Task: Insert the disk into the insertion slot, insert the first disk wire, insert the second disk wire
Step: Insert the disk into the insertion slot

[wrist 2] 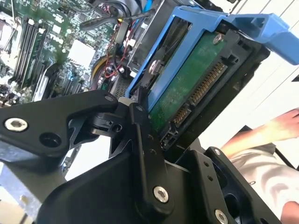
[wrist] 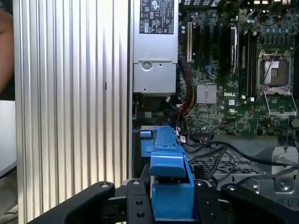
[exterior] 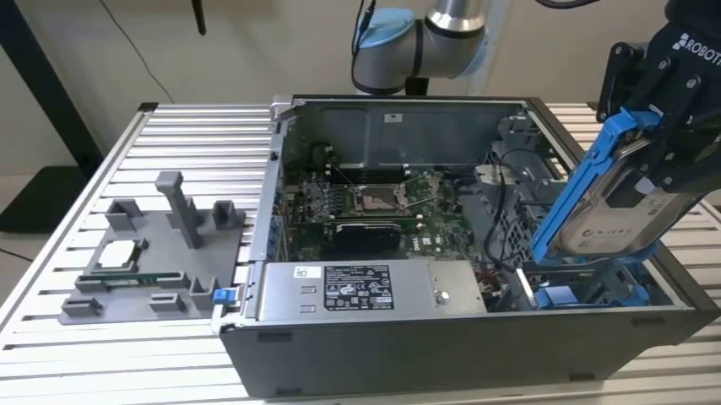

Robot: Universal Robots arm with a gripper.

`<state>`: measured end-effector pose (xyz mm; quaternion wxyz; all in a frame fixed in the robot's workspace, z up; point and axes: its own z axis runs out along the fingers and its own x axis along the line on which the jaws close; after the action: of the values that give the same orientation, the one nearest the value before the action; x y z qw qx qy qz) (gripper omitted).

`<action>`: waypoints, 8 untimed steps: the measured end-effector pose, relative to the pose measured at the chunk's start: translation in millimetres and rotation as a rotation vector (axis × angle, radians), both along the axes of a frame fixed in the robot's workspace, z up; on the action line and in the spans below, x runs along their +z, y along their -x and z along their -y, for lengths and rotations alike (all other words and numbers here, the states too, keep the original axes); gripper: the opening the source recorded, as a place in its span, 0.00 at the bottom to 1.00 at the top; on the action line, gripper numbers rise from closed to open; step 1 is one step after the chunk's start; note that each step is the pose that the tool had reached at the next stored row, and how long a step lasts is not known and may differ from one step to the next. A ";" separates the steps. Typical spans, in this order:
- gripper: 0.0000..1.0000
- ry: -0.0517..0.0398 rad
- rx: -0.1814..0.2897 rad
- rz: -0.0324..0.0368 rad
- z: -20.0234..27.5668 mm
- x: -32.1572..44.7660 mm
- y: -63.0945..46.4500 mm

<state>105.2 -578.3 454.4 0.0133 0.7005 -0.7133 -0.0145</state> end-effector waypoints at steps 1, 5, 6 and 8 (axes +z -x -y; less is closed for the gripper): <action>0.00 -0.0015 0.000 0.0000 0.0 -1.1 -0.2; 0.00 -0.0077 0.000 0.0000 0.0 -5.3 -1.5; 0.00 -0.0095 0.000 0.0000 0.0 -6.3 -1.8; 0.00 -0.0134 0.000 0.0000 0.0 -8.5 -2.3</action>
<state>107.6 -578.3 445.9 0.0086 0.7006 -0.7133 -0.0193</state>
